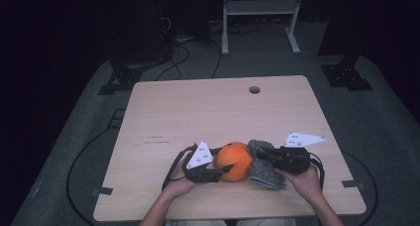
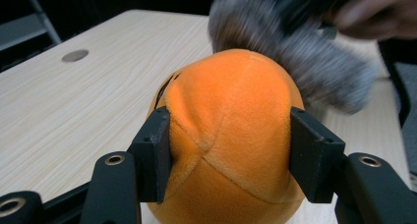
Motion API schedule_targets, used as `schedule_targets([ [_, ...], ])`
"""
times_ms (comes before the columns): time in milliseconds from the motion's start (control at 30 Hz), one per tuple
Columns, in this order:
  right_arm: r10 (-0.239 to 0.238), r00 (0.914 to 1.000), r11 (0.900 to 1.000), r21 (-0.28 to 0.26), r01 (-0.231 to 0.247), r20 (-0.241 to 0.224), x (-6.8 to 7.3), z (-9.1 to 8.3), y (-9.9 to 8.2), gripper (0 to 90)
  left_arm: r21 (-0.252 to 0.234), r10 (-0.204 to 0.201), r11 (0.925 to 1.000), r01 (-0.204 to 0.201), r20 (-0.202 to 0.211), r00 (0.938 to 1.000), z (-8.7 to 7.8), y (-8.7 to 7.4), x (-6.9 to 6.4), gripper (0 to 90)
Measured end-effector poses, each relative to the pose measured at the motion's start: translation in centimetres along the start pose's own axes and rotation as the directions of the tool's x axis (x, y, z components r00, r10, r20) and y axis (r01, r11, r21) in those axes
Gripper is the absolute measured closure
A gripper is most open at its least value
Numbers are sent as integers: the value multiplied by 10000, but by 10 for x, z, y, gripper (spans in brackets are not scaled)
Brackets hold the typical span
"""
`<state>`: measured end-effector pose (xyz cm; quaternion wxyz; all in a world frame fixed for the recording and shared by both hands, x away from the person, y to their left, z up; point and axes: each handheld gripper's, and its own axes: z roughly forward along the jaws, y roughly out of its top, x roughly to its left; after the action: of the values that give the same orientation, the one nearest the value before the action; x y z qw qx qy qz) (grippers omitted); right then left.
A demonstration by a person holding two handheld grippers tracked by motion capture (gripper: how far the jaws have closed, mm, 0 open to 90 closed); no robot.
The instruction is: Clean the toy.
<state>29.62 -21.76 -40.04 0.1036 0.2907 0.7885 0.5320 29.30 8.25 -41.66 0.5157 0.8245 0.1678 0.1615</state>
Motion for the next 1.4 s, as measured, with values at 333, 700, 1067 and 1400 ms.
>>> schedule_targets([
  [333,-590,9972,9980,180,598,-454,18,17,2,816,-130,32,9999,-22,778,9970,2,1,-4,297],
  [700,-134,9998,9997,227,130,177,-3,10,-8,815,-117,-46,9999,59,1050,9945,12,-8,1,260],
  [1067,-191,9998,9985,-509,187,-76,7,-3,9,816,320,145,9994,-143,-60,9999,0,7,-2,435],
  [1400,-629,9980,9980,7,630,-79,15,13,6,816,195,11,9998,-25,713,9975,2,2,0,352],
])
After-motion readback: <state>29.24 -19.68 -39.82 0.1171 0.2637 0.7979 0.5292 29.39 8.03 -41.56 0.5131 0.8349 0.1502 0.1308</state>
